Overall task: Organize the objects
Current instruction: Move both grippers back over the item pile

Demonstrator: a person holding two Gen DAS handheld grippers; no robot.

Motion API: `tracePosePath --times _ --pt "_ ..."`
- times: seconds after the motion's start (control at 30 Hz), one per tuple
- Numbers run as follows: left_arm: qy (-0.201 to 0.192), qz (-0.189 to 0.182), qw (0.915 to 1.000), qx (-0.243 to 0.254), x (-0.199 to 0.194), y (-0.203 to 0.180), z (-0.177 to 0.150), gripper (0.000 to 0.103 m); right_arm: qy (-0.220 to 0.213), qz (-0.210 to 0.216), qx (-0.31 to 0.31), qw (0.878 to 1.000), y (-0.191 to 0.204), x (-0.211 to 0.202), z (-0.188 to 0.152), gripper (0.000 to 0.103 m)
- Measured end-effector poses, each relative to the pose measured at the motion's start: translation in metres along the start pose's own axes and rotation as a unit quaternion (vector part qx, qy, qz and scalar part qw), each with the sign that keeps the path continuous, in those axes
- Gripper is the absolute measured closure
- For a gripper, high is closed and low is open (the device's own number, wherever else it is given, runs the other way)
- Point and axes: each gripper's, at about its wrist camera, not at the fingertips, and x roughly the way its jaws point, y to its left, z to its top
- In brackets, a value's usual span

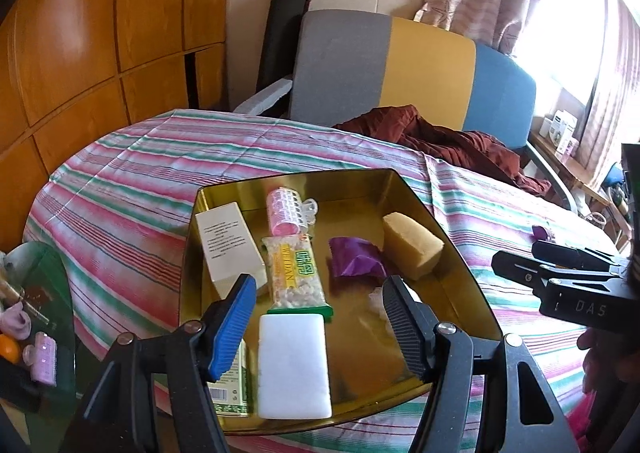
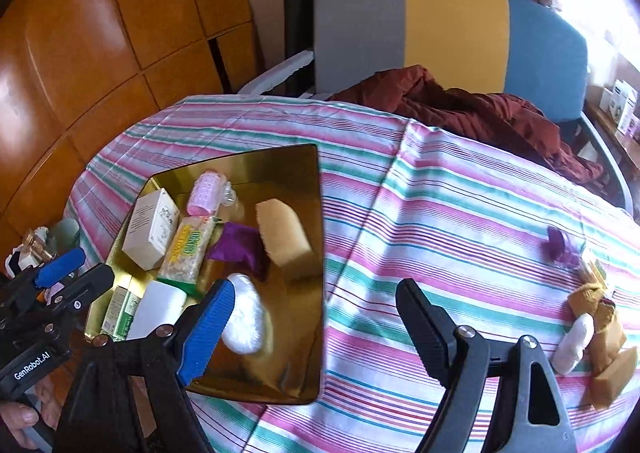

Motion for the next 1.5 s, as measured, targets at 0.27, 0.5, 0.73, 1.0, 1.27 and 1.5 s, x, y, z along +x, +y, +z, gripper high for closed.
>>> tracePosePath --times 0.27,0.5,0.73,1.0,1.27,1.5 --pt "0.007 -0.014 0.9996 0.025 0.001 -0.020 0.000 0.036 -0.004 -0.025 0.027 0.999 -0.033 -0.011 -0.009 0.019" --pt "0.017 -0.027 0.9981 0.054 0.006 -0.043 -0.002 0.036 -0.006 -0.054 0.069 0.996 -0.076 -0.020 -0.020 0.019" --pt "0.020 -0.042 0.9954 0.083 0.011 -0.070 -0.001 0.036 -0.008 -0.086 0.111 0.990 -0.119 -0.032 -0.031 0.019" --pt "0.021 -0.061 0.9906 0.120 0.018 -0.104 0.005 0.036 -0.026 -0.127 0.163 0.978 -0.180 -0.059 -0.040 0.019" --pt "0.029 -0.085 0.9830 0.160 0.035 -0.152 0.013 0.036 -0.051 -0.176 0.231 0.956 -0.257 -0.091 -0.047 0.019" --pt "0.045 -0.105 0.9750 0.191 0.056 -0.193 0.016 0.036 -0.060 -0.212 0.289 0.932 -0.319 -0.107 -0.065 0.019"
